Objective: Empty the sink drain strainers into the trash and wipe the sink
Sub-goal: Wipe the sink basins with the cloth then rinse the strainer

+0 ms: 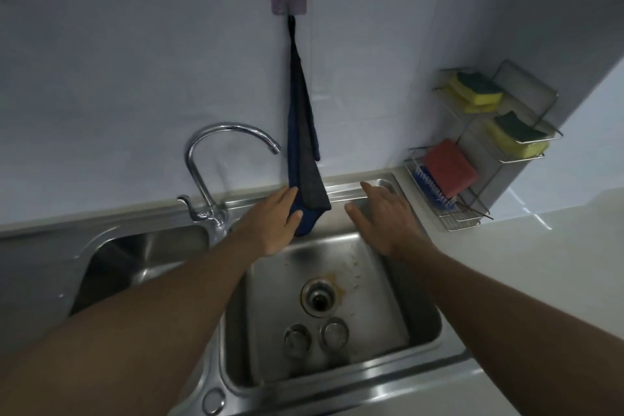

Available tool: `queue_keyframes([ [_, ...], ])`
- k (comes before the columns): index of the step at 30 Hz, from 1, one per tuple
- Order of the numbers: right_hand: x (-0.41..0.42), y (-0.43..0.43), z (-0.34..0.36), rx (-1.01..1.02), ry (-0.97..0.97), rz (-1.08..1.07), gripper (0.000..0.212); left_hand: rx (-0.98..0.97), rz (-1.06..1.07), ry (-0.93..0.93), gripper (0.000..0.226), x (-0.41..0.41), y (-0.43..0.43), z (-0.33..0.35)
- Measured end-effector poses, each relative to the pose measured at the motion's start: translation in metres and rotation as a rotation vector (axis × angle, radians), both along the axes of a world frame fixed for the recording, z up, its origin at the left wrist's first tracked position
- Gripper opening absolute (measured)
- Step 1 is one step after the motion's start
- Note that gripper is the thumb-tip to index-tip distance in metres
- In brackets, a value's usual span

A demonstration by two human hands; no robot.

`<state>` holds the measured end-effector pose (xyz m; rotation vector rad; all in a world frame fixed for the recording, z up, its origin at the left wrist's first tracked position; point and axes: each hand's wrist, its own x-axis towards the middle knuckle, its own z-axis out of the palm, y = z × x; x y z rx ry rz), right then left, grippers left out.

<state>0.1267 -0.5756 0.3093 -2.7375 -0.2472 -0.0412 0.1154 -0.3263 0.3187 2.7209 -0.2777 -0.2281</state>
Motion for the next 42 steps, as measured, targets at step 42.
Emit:
queue_keyframes([
  [42, 0.227, 0.124, 0.164, 1.06, -0.008, 0.06, 0.013, 0.407, 0.205, -0.877, 0.069, 0.217, 0.056, 0.127],
])
